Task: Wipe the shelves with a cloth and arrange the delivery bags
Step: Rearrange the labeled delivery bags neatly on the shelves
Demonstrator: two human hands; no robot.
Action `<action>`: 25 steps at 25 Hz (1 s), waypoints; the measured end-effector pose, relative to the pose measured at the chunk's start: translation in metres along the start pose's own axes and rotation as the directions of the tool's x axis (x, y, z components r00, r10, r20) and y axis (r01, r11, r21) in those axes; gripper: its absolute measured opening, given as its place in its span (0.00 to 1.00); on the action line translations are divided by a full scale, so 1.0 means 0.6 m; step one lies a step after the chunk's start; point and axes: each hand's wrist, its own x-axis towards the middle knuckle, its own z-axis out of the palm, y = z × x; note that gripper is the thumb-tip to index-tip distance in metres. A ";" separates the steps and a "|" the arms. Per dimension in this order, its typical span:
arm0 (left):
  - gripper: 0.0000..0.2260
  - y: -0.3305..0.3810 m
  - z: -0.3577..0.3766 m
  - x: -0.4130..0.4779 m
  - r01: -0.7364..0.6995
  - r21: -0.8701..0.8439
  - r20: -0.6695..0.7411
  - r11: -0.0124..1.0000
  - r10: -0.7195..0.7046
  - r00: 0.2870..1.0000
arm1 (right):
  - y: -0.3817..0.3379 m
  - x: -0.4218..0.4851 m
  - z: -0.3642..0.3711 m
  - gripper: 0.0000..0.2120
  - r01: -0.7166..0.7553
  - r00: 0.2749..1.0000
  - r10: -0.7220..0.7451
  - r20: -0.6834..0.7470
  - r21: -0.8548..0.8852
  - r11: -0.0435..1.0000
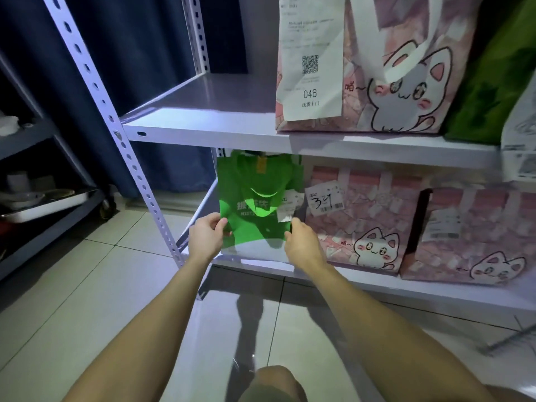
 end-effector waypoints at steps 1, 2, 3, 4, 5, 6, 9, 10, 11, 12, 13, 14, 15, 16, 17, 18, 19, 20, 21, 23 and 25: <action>0.09 -0.011 0.009 -0.001 0.029 0.036 -0.011 0.999 -0.028 1.000 | 0.011 0.002 -0.007 0.01 -0.017 0.997 0.019 0.076 -0.029 0.999; 0.09 -0.019 0.013 -0.003 0.051 0.065 -0.052 0.997 -0.047 0.998 | 0.018 -0.001 -0.018 0.04 -0.010 0.995 0.013 0.104 -0.032 0.999; 0.10 -0.022 0.017 -0.008 0.068 0.074 -0.115 0.995 -0.059 0.992 | 0.028 -0.006 -0.031 0.07 0.011 0.994 -0.009 0.104 -0.022 1.000; 0.11 -0.020 0.021 -0.015 0.082 0.053 -0.190 0.995 -0.071 0.979 | 0.034 -0.014 -0.051 0.09 0.034 0.996 -0.033 0.083 -0.010 0.999; 0.12 -0.009 0.026 -0.025 0.086 0.005 -0.274 0.996 -0.082 0.958 | 0.041 -0.018 -0.071 0.09 0.061 0.997 -0.061 0.043 -0.004 0.998; 0.11 0.011 0.035 -0.037 0.067 -0.046 -0.358 0.997 -0.079 0.930 | 0.050 -0.021 -0.099 0.07 0.072 0.997 -0.072 -0.001 -0.005 0.997; 0.05 0.085 0.089 -0.085 -0.204 -0.024 -0.376 0.979 0.181 0.909 | 0.090 -0.018 -0.187 0.06 0.034 0.985 -0.042 -0.169 -0.054 0.998; 0.04 0.110 0.115 -0.102 -0.354 0.045 -0.257 0.934 0.353 0.900 | 0.105 -0.021 -0.215 0.06 -0.018 0.975 0.007 -0.224 -0.044 0.999; 0.05 0.135 0.145 -0.114 -0.477 0.112 -0.088 0.872 0.486 0.869 | 0.121 -0.025 -0.238 0.07 -0.068 0.959 0.060 -0.277 -0.020 0.998; 0.08 0.157 0.174 -0.124 -0.549 0.174 0.091 0.818 0.541 0.836 | 0.137 -0.031 -0.256 0.08 -0.117 0.940 0.111 -0.321 0.001 0.993; 0.13 0.175 0.201 -0.129 -0.563 0.232 0.237 0.793 0.515 0.824 | 0.153 -0.036 -0.269 0.09 -0.159 0.920 0.154 -0.359 0.016 0.987; 0.17 0.188 0.225 -0.129 -0.518 0.284 0.309 0.806 0.435 0.846 | 0.171 -0.041 -0.279 0.09 -0.193 0.904 0.188 -0.384 0.026 0.981; 0.18 0.195 0.243 -0.127 -0.442 0.324 0.316 0.836 0.345 0.884 | 0.189 -0.044 -0.288 0.09 -0.225 0.894 0.219 -0.390 0.032 0.974; 0.18 0.195 0.254 -0.122 -0.377 0.351 0.296 0.857 0.280 0.913 | 0.205 -0.047 -0.295 0.09 -0.261 0.893 0.253 -0.373 0.032 0.965; 0.17 0.190 0.259 -0.116 -0.338 0.380 0.272 0.861 0.246 0.930 | 0.220 -0.049 -0.301 0.09 -0.295 0.899 0.288 -0.331 0.031 0.955; 0.17 0.182 0.260 -0.107 -0.313 0.410 0.257 0.856 0.221 0.941 | 0.231 -0.048 -0.304 0.09 -0.328 0.908 0.324 -0.267 0.033 0.944; 0.17 0.175 0.260 -0.097 -0.285 0.425 0.251 0.859 0.191 0.949 | 0.240 -0.047 -0.304 0.10 -0.364 0.911 0.363 -0.195 0.032 0.931; 0.17 0.171 0.260 -0.086 -0.251 0.424 0.256 0.870 0.151 0.955 | 0.244 -0.045 -0.302 0.11 -0.404 0.907 0.403 -0.124 0.022 0.915; 0.18 0.171 0.262 -0.076 -0.218 0.421 0.271 0.880 0.107 0.957 | 0.246 -0.041 -0.298 0.12 -0.443 0.895 0.442 -0.063 0.006 0.897; 0.15 0.170 0.269 -0.065 -0.191 0.428 0.308 0.884 0.056 0.950 | 0.247 -0.033 -0.288 0.14 -0.501 0.865 0.502 0.014 -0.034 0.865; 0.09 0.168 0.269 -0.070 -0.185 0.413 0.271 0.892 0.073 0.960 | 0.249 -0.025 -0.281 0.14 -0.520 0.852 0.523 0.033 -0.070 0.851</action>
